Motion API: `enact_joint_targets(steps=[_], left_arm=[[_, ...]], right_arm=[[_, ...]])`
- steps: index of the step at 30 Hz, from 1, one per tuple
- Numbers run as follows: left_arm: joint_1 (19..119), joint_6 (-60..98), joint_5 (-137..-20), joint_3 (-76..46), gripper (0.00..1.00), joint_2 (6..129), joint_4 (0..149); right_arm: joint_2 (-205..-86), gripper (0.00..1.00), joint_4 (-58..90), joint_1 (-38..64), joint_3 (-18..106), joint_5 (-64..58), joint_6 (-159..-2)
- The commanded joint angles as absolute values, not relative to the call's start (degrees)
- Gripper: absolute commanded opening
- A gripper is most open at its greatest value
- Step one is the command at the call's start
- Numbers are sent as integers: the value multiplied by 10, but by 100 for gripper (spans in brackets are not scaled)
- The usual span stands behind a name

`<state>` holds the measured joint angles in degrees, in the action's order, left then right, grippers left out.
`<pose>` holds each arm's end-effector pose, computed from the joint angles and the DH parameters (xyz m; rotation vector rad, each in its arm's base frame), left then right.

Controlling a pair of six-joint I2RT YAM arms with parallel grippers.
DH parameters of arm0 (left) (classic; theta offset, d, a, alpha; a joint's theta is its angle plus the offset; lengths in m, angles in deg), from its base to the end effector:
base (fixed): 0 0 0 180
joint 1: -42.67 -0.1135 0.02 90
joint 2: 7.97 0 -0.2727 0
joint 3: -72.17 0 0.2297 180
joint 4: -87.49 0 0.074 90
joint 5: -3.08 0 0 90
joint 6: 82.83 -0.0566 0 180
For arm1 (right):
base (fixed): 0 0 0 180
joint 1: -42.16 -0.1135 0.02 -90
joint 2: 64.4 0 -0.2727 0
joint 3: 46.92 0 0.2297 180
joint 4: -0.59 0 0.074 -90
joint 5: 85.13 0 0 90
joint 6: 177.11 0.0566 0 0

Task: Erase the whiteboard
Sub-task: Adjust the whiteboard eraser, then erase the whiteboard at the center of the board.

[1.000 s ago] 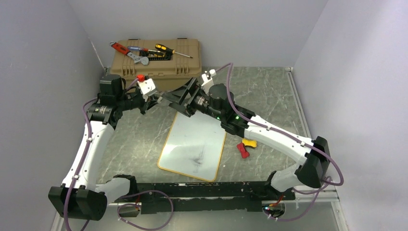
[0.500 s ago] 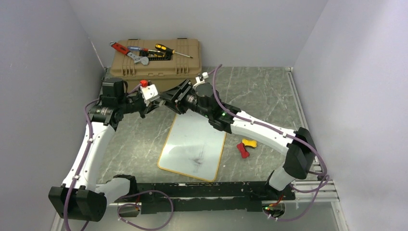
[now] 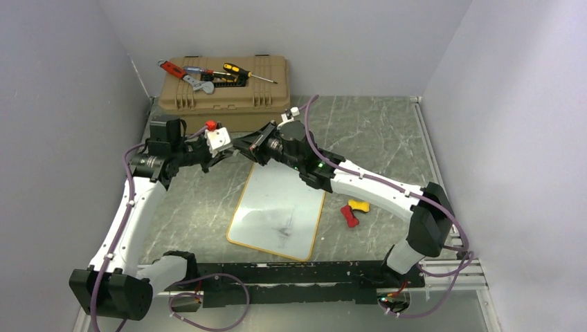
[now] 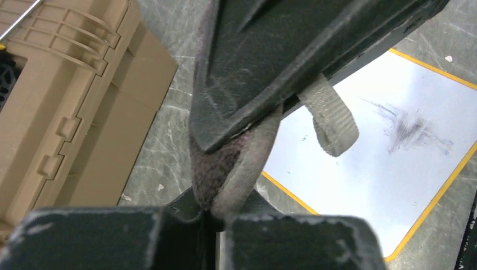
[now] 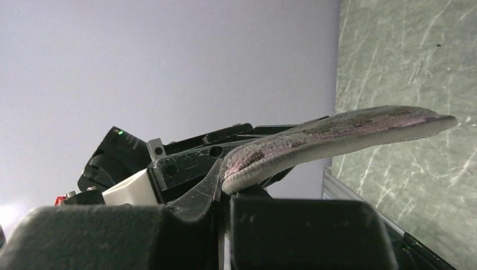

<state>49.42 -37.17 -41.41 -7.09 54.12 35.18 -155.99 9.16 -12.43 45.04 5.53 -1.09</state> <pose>0.1986 -0.0642 0.3569 1.2355 1.5913 -0.4525 0.2245 0.3146 0.3690 0.5748 2.0045 1.6966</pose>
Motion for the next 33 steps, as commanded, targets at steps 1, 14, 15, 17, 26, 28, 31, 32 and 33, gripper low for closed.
enact_joint_targets(steps=[1, 14, 15, 17, 26, 28, 31, 32, 33], left_arm=[[500, -355, -403, -73, 10, 534, 350], [492, -239, -358, -86, 99, 626, 245], [492, -239, -360, -82, 99, 632, 244], [492, -233, -369, -80, 99, 652, 241], [471, -240, -486, -153, 99, 736, 172], [455, -279, -469, -145, 100, 752, 156], [450, -308, -491, -154, 99, 787, 144], [449, -297, -500, -157, 99, 783, 158], [448, -283, -514, -144, 100, 764, 193]], right_arm=[[-1525, 0, 103, -112, 421, 68, -29], [-1272, 0, 654, -91, 288, 5, -268], [-1261, 0, 690, -92, 282, -12, -273], [-1257, 0, 736, -93, 270, -51, -288], [-1428, 0, 632, -109, 303, -165, -376], [-1463, 0, 621, -109, 319, -162, -394], [-1498, 0, 595, -109, 314, -166, -409], [-1507, 0, 583, -109, 304, -171, -410], [-1516, 0, 570, -109, 299, -174, -412]])
